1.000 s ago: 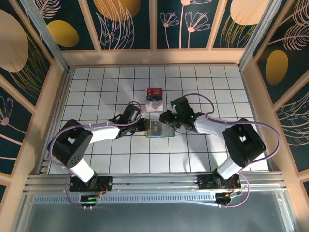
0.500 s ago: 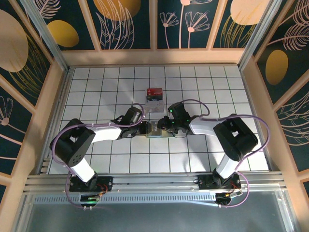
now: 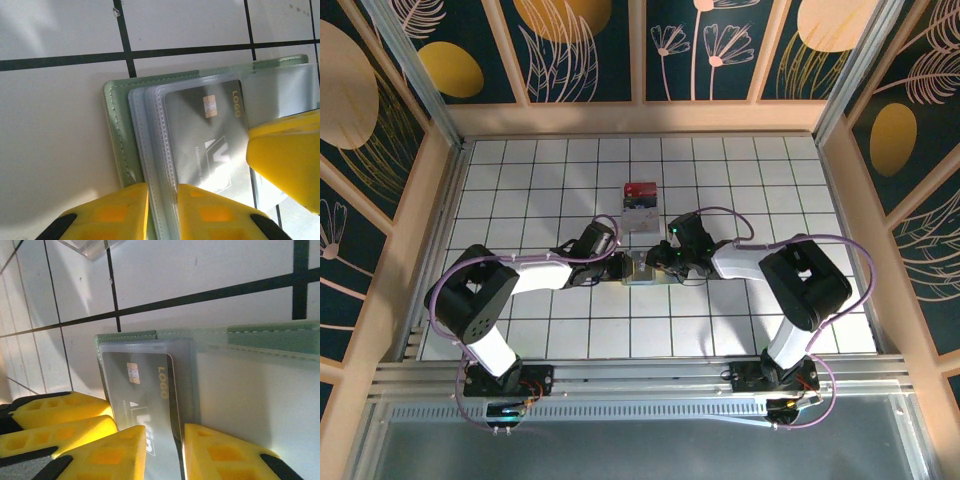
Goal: Take the credit cards out of the card holder
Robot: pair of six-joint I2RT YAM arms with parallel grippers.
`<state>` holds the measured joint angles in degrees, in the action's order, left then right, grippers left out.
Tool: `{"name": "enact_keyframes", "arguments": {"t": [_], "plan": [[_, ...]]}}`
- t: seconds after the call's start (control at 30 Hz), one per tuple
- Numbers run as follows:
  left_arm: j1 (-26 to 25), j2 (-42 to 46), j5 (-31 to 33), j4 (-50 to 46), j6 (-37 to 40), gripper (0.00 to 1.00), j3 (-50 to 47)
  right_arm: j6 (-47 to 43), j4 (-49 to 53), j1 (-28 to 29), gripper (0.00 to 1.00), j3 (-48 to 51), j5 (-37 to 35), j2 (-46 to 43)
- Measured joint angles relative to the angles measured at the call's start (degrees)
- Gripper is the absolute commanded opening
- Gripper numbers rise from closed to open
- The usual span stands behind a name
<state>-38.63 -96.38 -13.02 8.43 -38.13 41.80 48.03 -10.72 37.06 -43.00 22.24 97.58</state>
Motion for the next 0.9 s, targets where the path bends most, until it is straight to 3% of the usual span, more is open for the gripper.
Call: {"name": "enact_keyframes", "arguments": {"t": [0.33,0.9], "plan": [[0.0,-0.79,0.0,0.76,0.02,0.17,0.44,3.54,-11.43,-3.13,0.21,5.64,6.86,0.0],[0.26,-1.38,-0.11,0.37,0.24,0.16,1.31,3.34,-13.94,-3.5,0.23,5.77,7.91,1.68]]}}
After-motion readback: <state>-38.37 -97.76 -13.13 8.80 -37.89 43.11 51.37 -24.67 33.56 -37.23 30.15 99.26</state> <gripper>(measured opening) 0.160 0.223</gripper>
